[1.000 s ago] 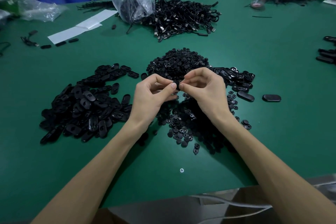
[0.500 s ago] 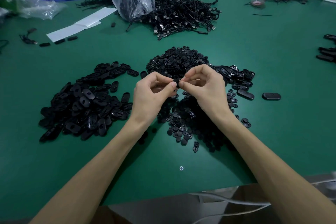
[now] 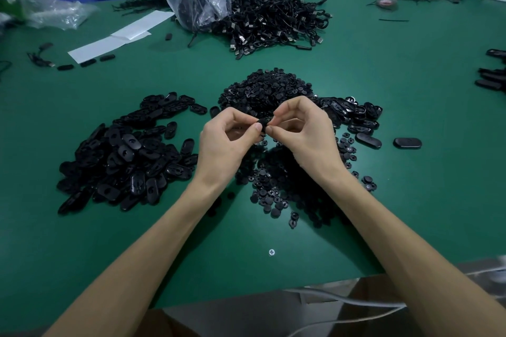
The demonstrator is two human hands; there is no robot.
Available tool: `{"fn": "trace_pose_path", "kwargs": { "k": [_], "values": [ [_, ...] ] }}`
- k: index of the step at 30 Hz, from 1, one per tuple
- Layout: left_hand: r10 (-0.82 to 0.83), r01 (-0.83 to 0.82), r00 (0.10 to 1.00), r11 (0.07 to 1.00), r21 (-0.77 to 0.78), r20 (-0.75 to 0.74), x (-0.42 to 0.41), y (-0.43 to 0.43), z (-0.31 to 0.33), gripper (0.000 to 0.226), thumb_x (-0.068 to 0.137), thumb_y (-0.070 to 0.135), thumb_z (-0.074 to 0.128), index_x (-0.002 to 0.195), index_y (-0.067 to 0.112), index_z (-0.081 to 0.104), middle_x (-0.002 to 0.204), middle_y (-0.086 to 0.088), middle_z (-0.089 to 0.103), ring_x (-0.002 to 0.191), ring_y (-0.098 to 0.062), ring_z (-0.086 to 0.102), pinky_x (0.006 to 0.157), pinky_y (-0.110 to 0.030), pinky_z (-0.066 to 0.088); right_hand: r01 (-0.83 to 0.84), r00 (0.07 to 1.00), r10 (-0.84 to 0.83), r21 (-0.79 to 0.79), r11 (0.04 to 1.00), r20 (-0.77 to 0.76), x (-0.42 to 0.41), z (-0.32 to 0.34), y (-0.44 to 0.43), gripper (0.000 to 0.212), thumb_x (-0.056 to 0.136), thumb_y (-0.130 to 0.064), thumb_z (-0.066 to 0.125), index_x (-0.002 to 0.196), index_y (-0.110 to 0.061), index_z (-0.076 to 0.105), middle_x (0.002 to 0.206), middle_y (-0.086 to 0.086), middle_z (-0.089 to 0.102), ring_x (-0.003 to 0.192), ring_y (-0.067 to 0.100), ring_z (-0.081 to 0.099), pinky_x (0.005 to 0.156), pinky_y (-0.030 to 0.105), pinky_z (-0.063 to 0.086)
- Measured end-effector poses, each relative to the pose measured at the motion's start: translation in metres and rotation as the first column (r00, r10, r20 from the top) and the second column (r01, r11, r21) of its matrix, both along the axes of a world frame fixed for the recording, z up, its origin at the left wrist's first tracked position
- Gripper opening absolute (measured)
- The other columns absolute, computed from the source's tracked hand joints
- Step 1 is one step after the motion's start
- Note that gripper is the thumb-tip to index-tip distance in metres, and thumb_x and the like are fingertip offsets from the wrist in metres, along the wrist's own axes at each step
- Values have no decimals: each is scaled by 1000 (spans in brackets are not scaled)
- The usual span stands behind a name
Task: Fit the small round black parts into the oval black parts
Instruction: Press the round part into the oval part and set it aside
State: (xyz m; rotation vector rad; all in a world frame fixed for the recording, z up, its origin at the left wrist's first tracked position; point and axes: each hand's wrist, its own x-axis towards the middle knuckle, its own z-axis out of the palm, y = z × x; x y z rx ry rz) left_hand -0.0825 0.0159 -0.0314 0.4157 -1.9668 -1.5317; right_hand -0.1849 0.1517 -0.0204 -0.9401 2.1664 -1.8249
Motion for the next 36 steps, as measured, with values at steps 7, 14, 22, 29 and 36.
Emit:
{"fn": "trace_pose_path", "kwargs": {
  "k": [7,14,22,29,36],
  "values": [
    [-16,16,1000,999,45,-5,0,2,2,9,94,8,76,98,3,69,93,-10,78,88,-24,79,87,-45,64,30,999,-29,-39,999,26,2,0,1,27,83,-11,85,100,-15,64,88,-1,74,80,17,72,79,48,60],
    [-44,49,998,987,151,-35,0,4,5,15,95,-2,71,110,-1,69,103,-14,75,95,-26,78,88,-39,63,55,999,-55,-25,998,2,5,1,-1,28,80,-21,89,96,-17,67,85,-5,71,80,14,68,78,37,58],
    [-135,152,988,944,293,-77,2,1,10,20,97,0,69,116,-4,68,107,-23,75,100,-34,76,91,-41,62,47,997,-43,-56,997,58,2,0,-2,22,81,-30,88,89,-17,74,79,-6,73,71,3,61,68,19,49],
    [-213,204,977,932,300,0,4,-5,16,16,96,3,71,110,-1,67,102,-16,78,99,-31,77,81,-38,65,-28,987,47,-122,992,151,-2,-3,-1,15,81,-26,88,77,-18,76,75,1,75,66,13,59,63,30,48],
    [-125,123,992,976,180,0,4,-4,16,14,93,8,77,106,6,72,93,-5,79,86,-15,76,64,-22,56,-47,983,73,-150,988,167,-1,-2,-1,13,85,-20,85,81,-11,75,77,10,74,66,17,60,61,29,50]
  ]
}}
